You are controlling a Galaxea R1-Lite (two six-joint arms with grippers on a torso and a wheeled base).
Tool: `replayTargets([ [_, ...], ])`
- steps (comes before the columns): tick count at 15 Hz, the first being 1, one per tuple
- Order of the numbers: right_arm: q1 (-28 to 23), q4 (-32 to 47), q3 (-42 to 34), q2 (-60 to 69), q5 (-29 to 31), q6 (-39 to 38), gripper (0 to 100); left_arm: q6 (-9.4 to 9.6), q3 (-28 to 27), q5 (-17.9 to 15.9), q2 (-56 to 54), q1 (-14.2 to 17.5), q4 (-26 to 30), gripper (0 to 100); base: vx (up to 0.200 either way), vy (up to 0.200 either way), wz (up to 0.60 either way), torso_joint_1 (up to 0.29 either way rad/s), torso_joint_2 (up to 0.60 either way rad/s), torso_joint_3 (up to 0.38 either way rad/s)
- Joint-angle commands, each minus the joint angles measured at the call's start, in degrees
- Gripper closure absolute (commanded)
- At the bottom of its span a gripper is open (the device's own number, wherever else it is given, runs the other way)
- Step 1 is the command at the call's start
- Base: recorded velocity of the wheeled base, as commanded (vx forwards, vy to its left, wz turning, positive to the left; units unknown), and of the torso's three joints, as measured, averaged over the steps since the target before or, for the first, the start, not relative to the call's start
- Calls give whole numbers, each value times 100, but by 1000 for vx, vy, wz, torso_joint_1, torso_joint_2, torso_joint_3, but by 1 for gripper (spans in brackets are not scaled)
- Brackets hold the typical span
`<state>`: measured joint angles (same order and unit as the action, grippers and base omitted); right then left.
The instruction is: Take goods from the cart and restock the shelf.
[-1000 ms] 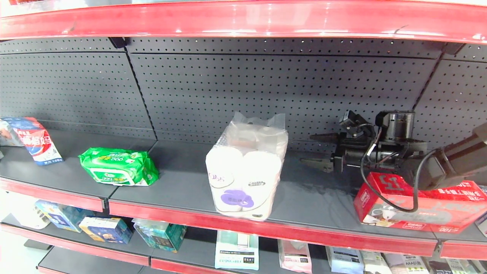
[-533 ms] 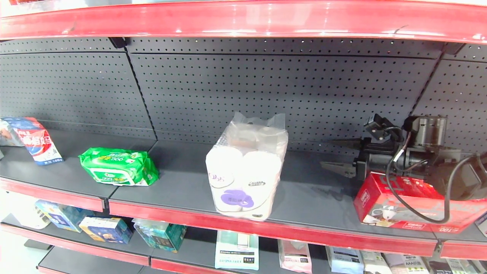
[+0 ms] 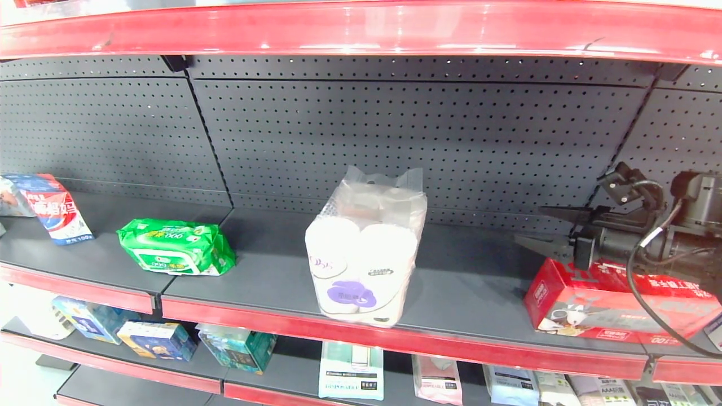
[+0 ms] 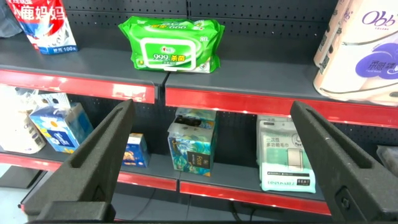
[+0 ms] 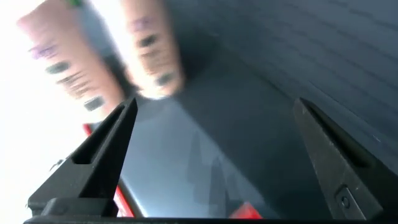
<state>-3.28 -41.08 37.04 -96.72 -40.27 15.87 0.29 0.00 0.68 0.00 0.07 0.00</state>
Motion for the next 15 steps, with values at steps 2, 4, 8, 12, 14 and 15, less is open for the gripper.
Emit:
replayTargets([
  [2, 3, 4, -478, 1094, 1284, -867, 0, -3, 0, 2, 0, 1, 0, 0, 0, 0, 0, 0, 0, 0],
  [4, 29, 100, -1287, 1867, 2348, -1359, 0, -3, 0, 11, 0, 1, 0, 0, 0, 0, 0, 0, 0, 0],
  [8, -226, 417, -2139, 3115, 3780, -1394, 0, 6, 0, 2, 0, 1, 0, 0, 0, 0, 0, 0, 0, 0],
  [12, -112, 1718, -2543, 4733, 5178, -1376, 0, -3, 0, 2, 0, 1, 0, 0, 0, 0, 0, 0, 0, 0],
  [14, -164, 2957, -2631, 6139, 4659, -1148, 0, -3, 0, 2, 0, 1, 0, 0, 0, 0, 0, 0, 0, 0],
  [15, -305, 3405, -2675, 6693, 4361, -1148, 0, 6, 0, 2, 0, 1, 0, 0, 0, 0, 0, 0, 0, 0],
])
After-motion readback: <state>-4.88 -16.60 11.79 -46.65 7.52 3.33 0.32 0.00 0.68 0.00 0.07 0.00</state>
